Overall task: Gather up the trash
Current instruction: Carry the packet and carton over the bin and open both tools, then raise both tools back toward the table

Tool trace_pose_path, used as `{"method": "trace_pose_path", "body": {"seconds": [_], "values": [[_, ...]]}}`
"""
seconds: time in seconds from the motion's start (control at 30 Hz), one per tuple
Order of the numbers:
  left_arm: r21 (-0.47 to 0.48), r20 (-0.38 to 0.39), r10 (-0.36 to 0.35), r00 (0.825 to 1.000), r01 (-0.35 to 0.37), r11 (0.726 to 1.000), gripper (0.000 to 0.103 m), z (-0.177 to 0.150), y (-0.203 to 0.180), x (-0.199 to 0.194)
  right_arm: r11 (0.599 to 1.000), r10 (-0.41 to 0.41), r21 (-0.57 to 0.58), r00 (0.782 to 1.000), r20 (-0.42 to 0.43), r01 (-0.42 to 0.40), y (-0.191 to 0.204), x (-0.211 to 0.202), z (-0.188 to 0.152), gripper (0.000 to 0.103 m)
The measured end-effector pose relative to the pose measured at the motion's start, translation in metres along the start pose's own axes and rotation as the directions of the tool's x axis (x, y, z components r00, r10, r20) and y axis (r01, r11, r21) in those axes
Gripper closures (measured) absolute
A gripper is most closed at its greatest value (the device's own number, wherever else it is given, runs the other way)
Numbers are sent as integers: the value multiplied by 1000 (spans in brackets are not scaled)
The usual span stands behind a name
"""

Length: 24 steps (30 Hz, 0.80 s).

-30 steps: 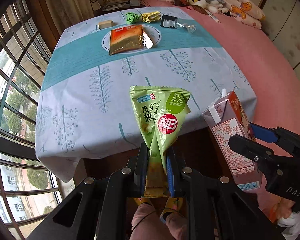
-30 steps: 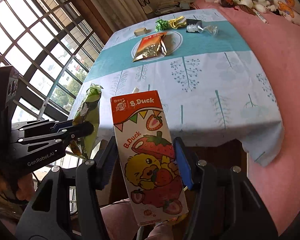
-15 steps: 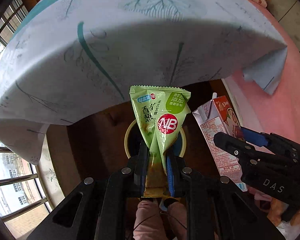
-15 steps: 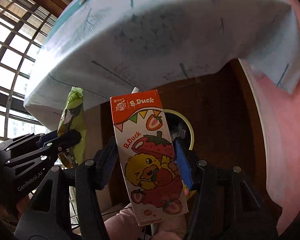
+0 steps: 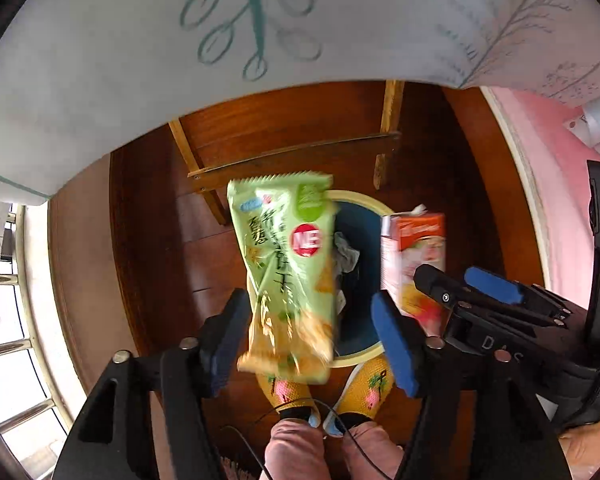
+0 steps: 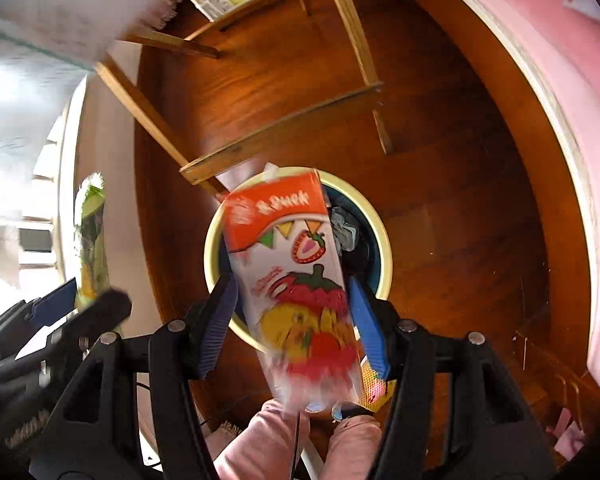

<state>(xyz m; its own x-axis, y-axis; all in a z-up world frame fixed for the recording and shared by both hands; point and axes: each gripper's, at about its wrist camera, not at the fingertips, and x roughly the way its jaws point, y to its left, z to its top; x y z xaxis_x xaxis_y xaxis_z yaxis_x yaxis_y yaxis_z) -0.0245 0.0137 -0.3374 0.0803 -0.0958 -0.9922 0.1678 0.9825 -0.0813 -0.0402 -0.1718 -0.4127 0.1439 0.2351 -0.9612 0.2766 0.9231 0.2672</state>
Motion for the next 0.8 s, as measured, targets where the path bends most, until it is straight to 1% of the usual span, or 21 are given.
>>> {"method": "trace_pose_path", "body": {"seconds": [0.03,0.07,0.1,0.23,0.4,0.5,0.6,0.7,0.8], "values": [[-2,-5,8,1000,-8,1000,29,-2,2,3,1000,-1,0,1000,-6,1,0,5,1,38],[-6,-10,13,1000,-13,1000,23,-3,4,5,1000,-7,-2,1000,-13,7,-1,9,2,33],[-12,-8,14,1000,-14,1000,20,-5,6,5,1000,-14,-5,1000,-16,14,0,12,4,32],[-26,9,12,1000,-11,1000,19,-11,14,0,999,-34,-26,999,-13,34,5,15,3,30],[-45,58,13,998,-10,999,19,-11,15,-18,999,-24,-47,1000,10,25,4,5,2,30],[-53,69,17,997,-14,999,19,-7,14,-24,997,-30,-68,999,21,32,6,-4,0,30],[-58,75,18,997,-14,998,19,-5,12,-33,998,-24,-63,999,25,25,7,-13,2,30],[-60,85,20,996,-15,998,19,-3,8,-45,998,-20,-54,999,30,22,5,-24,3,30],[-57,101,23,995,-17,998,19,-1,3,-66,999,-10,-38,999,40,12,4,-42,5,30]]}}
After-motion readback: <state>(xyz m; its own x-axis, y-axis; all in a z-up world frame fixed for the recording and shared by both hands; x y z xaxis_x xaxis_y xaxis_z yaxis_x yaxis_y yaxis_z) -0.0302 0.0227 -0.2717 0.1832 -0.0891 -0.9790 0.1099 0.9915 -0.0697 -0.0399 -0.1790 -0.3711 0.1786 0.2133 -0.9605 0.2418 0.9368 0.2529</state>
